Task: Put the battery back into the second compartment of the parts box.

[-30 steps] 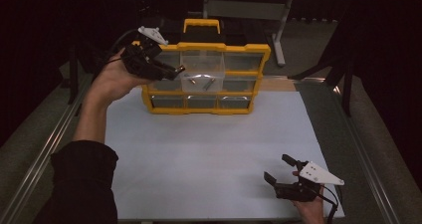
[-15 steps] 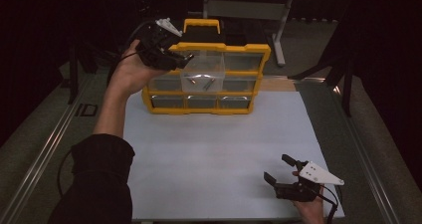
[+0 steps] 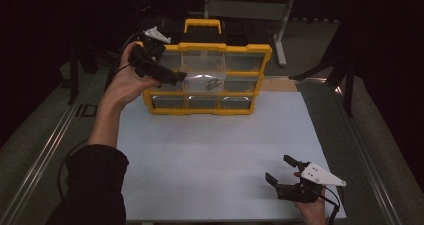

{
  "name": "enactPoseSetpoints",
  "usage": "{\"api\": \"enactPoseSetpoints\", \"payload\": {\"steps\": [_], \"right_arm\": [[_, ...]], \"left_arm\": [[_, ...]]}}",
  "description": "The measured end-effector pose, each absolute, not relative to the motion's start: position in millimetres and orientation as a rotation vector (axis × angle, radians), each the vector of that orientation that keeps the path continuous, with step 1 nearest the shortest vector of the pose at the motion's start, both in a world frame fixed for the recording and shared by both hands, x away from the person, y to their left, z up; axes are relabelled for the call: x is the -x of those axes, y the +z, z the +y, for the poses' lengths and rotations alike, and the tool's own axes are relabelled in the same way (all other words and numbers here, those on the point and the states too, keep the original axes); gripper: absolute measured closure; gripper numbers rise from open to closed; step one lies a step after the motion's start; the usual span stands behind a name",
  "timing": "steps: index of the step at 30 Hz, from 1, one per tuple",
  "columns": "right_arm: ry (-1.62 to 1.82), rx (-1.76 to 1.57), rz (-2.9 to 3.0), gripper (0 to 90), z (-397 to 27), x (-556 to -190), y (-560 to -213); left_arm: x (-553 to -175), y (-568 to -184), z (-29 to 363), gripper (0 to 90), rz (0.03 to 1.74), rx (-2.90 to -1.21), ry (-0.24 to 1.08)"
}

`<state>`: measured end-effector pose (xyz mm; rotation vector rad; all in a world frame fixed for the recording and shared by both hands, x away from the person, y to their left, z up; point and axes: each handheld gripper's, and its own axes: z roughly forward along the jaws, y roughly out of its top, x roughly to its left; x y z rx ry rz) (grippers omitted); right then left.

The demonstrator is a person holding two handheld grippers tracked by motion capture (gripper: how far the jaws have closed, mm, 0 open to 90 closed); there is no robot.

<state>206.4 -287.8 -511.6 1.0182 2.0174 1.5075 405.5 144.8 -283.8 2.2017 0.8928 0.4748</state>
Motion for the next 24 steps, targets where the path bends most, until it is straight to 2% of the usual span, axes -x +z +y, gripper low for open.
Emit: {"api": "enactPoseSetpoints", "payload": {"steps": [13, 24], "right_arm": [[1.500, -1.007, 2.028, 8.3, -286, -207, -512], [1.495, -1.008, 2.036, 8.3, -283, -207, -513]], "left_arm": [[-366, -327, 175, 0.4, 0.867, -2.146, 0.522], [-315, -387, 204, 0.3, 0.858, -2.077, 0.552]]}}
